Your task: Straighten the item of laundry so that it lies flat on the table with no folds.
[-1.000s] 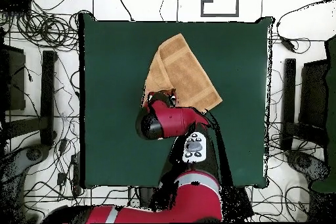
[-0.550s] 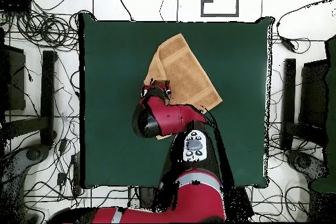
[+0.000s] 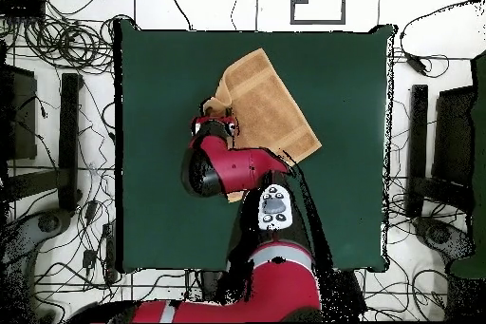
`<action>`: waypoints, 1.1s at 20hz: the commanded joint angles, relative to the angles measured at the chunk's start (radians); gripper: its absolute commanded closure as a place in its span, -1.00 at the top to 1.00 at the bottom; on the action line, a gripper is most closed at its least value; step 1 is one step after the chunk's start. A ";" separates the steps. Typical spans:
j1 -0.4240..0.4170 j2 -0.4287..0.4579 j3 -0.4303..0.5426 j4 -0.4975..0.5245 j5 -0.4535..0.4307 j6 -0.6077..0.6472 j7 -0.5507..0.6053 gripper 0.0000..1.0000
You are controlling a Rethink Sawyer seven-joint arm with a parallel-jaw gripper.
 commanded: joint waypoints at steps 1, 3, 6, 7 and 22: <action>0.059 0.031 0.083 0.074 0.090 -0.045 0.235 1.00; 0.078 0.034 0.064 0.066 0.105 -0.059 0.231 1.00; 0.086 0.034 0.066 0.062 0.113 -0.086 0.229 1.00; 0.078 0.036 0.079 0.062 0.109 -0.091 0.227 1.00; 0.186 -0.098 -0.101 0.114 0.182 0.168 0.171 1.00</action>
